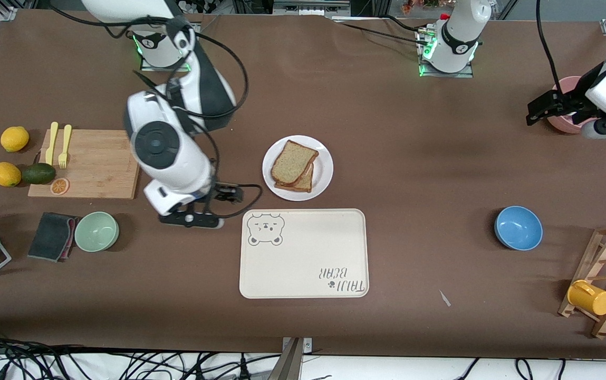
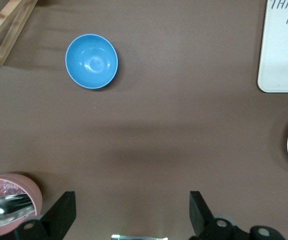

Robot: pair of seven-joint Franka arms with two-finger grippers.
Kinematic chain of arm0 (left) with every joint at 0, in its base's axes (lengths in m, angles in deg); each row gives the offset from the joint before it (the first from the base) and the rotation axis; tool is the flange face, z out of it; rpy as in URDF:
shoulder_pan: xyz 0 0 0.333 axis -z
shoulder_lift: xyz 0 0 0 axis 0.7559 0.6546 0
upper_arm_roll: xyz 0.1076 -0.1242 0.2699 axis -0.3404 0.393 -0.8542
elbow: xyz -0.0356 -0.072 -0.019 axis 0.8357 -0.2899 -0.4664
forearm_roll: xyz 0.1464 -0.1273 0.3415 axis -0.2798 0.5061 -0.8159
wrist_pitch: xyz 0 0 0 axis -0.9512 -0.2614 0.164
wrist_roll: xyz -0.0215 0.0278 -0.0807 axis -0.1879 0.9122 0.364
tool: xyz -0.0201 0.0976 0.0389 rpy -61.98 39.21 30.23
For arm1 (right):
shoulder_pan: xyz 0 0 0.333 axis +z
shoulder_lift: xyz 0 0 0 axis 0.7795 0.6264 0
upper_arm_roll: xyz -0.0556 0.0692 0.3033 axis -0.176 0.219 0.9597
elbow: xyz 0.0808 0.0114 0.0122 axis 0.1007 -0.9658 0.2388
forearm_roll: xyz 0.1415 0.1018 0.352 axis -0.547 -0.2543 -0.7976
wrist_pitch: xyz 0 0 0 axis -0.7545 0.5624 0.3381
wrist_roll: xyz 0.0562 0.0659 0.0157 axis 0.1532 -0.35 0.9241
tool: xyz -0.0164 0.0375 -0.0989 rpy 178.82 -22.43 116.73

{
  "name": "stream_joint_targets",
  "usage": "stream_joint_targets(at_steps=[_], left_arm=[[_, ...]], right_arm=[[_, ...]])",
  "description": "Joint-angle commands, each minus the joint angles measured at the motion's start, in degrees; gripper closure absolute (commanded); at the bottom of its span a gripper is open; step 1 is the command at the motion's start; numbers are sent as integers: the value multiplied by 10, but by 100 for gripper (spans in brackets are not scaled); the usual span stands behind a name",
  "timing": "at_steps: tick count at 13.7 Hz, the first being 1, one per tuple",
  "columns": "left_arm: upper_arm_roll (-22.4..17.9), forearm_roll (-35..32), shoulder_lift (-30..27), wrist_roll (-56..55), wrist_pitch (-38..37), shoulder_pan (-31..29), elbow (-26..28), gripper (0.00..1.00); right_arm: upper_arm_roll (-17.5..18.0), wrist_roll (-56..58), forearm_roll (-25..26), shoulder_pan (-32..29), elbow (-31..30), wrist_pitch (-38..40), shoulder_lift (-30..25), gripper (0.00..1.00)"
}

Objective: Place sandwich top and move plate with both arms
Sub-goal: 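Retract the right gripper while the left gripper reaches toward the plate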

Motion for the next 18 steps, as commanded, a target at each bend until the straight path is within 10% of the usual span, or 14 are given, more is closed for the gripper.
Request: stream_joint_targets(at_steps=[1, 5, 10, 18], left_arm=[[5, -9, -3, 5, 42, -1, 32, 0], [7, -9, 0, 5, 86, 0, 60, 0], [8, -9, 0, 4, 129, 1, 91, 0], [9, -9, 6, 4, 195, 1, 140, 0]], right_arm=[[-4, 106, -6, -52, -18, 37, -42, 2], [33, 223, -3, -149, -103, 62, -135, 2], [179, 225, 74, -304, -204, 43, -261, 0], [176, 228, 66, -351, -236, 54, -341, 0]])
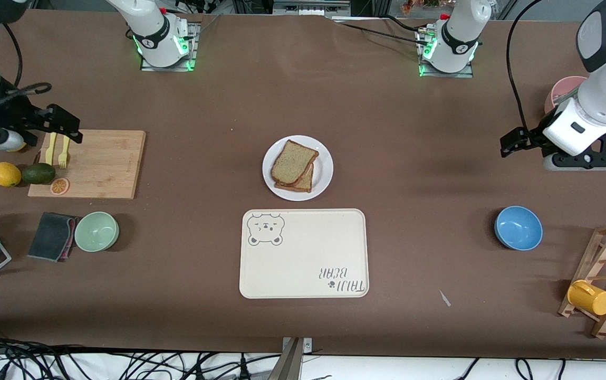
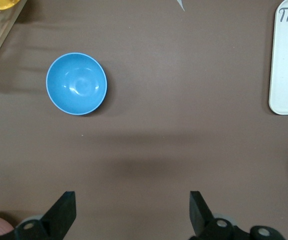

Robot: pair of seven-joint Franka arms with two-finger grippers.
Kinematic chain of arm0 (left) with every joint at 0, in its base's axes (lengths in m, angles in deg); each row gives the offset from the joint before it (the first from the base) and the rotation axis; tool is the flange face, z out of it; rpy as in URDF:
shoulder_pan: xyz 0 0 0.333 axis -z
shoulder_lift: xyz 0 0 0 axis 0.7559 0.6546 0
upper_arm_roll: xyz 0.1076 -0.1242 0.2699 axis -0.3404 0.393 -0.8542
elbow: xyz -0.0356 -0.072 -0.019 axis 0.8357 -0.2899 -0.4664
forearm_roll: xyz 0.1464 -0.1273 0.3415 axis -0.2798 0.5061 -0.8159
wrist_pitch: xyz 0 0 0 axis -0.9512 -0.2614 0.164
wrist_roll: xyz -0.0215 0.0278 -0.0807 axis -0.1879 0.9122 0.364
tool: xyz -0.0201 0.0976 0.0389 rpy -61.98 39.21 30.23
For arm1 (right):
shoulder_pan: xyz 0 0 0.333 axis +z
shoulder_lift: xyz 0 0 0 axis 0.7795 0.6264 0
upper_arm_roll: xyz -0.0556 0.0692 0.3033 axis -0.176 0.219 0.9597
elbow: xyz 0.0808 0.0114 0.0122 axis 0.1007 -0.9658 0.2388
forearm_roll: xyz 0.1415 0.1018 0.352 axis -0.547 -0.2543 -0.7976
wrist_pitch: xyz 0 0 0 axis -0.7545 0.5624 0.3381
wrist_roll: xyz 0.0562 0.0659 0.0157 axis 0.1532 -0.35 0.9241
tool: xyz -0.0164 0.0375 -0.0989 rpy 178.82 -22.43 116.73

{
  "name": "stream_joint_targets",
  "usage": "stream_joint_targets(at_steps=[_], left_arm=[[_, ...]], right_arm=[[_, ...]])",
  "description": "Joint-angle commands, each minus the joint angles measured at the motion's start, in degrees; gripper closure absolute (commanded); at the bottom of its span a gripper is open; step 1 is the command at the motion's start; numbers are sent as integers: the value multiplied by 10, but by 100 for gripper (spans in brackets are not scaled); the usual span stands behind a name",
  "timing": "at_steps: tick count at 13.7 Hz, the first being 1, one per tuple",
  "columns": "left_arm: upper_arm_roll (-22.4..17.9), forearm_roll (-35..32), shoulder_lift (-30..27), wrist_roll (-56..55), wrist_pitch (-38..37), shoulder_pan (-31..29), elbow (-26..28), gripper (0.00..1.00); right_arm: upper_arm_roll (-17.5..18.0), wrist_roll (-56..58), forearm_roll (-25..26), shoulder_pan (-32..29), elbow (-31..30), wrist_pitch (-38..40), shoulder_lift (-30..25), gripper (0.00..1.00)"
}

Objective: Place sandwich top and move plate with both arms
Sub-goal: 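Retract the right gripper while the left gripper reaches toward the plate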

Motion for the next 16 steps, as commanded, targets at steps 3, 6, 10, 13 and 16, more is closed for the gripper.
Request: stream_joint_targets(at_steps=[3, 6, 10, 13, 16], left_arm=[[10, 22, 11, 3, 39, 0, 25, 0], [28, 25, 23, 3, 95, -2, 53, 0], [58, 27, 57, 3, 175, -2, 82, 0], [83, 103, 89, 6, 201, -2, 88, 0], [88, 195, 121, 12, 211, 8, 87, 0]], right_arm=[[10, 7, 1, -18, -17, 35, -16, 0], [4, 7, 1, -16, -15, 51, -12, 0], [5, 4, 1, -15, -6, 62, -9, 0], [4, 3, 10, -15, -5, 62, -8, 0], [4, -4, 10, -15, -1, 64, -9, 0]])
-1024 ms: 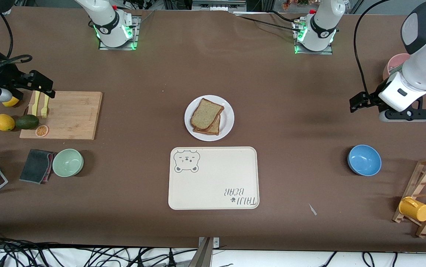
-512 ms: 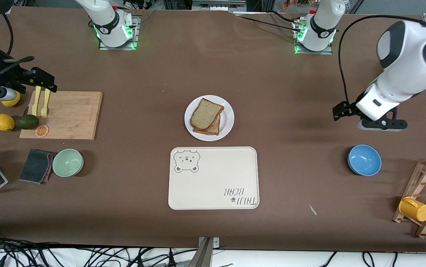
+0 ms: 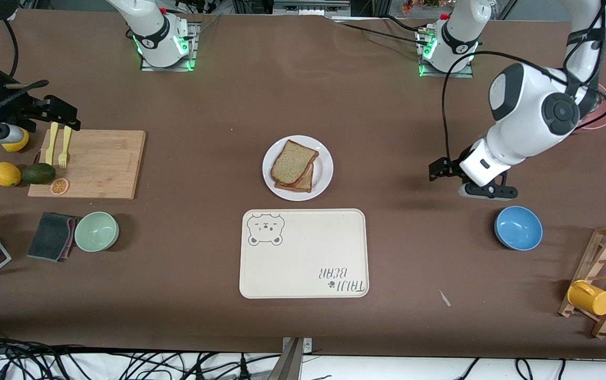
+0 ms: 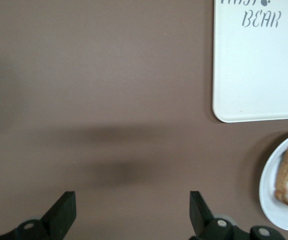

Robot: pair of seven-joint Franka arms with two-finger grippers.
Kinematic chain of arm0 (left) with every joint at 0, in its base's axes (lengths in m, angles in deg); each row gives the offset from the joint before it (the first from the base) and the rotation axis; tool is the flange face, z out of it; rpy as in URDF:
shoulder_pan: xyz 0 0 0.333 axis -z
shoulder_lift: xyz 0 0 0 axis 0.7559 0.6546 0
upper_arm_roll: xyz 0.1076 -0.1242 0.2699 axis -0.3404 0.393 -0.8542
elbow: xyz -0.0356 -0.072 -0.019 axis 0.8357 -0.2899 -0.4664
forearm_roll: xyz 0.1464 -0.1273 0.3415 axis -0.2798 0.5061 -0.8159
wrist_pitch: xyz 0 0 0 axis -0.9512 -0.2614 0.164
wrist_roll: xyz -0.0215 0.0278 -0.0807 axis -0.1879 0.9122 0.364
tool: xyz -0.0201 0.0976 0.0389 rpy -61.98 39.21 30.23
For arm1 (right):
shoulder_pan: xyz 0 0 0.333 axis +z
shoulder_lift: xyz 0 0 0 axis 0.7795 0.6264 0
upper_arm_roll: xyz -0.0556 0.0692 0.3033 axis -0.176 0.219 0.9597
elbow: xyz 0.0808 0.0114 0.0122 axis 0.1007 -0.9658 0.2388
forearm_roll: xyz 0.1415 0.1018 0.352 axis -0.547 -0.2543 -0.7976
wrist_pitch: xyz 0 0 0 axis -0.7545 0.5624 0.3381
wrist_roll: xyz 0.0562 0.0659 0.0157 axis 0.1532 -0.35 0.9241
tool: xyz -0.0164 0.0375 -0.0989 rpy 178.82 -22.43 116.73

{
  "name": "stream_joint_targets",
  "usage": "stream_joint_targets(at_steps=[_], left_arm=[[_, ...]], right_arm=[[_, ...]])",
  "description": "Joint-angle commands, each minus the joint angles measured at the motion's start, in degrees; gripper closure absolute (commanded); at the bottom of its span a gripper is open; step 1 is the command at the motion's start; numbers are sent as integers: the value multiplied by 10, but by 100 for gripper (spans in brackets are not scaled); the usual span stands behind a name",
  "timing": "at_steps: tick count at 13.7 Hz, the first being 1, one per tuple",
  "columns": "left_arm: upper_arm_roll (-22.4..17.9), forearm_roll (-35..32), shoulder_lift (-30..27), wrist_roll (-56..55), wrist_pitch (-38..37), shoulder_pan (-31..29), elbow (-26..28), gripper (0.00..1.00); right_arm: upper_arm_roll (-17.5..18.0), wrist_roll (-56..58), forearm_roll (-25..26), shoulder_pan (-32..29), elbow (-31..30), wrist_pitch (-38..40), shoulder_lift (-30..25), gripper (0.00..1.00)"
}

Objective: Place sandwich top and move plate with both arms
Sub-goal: 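Grasp the white plate rim with the left gripper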

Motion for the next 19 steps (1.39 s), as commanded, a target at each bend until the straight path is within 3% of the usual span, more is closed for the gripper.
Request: stream_joint_targets(at_steps=[1, 4, 7, 19], left_arm=[[17, 64, 25, 11, 32, 7, 1, 0], [28, 215, 74, 57, 62, 30, 1, 0], [28, 382, 108, 174, 64, 43, 6, 0], [28, 659, 192, 434, 58, 101, 18, 0]], right_arm=[[5, -4, 6, -6, 2, 11, -8, 0], [5, -4, 3, -6, 2, 13, -8, 0], [5, -5, 2, -6, 2, 14, -8, 0], [5, -4, 1, -6, 3, 14, -7, 0]])
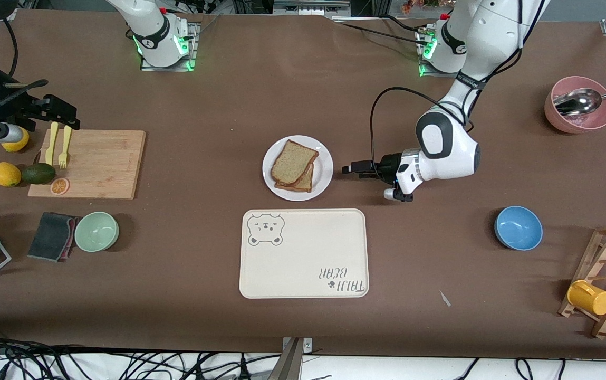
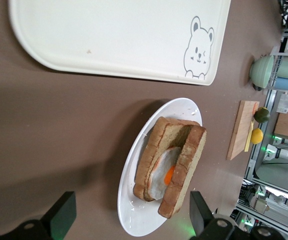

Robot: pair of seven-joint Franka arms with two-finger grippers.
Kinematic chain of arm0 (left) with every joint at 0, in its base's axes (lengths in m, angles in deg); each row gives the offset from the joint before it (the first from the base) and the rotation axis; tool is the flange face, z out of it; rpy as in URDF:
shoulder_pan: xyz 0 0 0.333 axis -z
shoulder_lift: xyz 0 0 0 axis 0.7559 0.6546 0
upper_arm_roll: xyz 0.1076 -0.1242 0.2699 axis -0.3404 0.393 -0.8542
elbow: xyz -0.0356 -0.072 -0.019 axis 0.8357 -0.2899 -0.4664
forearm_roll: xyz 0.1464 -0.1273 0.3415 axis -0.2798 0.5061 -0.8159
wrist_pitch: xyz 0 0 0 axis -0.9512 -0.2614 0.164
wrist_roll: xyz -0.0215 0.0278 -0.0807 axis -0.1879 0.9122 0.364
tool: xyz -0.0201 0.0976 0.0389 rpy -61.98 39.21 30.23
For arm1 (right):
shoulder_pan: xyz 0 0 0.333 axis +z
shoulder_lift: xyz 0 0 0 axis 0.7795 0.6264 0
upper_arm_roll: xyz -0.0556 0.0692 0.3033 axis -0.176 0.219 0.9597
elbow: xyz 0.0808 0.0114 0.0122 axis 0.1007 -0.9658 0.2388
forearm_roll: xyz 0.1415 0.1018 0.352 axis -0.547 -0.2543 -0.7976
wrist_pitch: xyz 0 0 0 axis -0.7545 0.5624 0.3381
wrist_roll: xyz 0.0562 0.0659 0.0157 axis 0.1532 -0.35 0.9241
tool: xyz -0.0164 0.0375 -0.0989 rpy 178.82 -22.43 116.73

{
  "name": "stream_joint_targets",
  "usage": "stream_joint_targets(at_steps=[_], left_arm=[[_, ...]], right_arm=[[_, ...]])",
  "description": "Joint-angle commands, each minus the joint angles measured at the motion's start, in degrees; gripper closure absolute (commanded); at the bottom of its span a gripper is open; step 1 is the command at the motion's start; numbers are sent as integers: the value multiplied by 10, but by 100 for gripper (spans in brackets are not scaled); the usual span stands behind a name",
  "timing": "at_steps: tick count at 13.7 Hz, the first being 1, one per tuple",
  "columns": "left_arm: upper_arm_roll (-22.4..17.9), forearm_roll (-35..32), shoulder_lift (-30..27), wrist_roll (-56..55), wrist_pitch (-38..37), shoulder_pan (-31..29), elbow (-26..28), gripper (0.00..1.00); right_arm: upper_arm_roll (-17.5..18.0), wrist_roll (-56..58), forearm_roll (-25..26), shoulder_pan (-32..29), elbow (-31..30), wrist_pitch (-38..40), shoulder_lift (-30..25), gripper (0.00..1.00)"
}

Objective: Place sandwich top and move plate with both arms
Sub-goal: 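Grasp the white plate rim with the left gripper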

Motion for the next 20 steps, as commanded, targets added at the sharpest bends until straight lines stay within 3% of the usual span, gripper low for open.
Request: stream_joint_targets(at_steps=[1, 7, 12, 13, 15, 18, 20], left_arm=[[-2, 65, 10, 82, -7, 15, 2, 0], [-3, 190, 50, 223, -17, 49, 1, 0], [-3, 191, 59, 227, -17, 53, 1, 1], [-3, 191, 64, 227, -17, 53, 1, 6], [-3, 191, 69, 227, -17, 55, 0, 27], [-3, 192, 74, 227, -17, 60, -1, 41], [-3, 192, 79, 228, -16, 60, -1, 58]], right_arm=[[5, -4, 1, -6, 1, 10, -7, 0], [5, -3, 0, -6, 2, 10, -7, 0], [5, -4, 0, -6, 2, 10, -7, 0], [5, -4, 0, -6, 2, 10, -7, 0], [5, -4, -1, -6, 2, 10, -7, 0], [5, -4, -1, -6, 2, 10, -7, 0], [5, -4, -1, -6, 2, 10, -7, 0]])
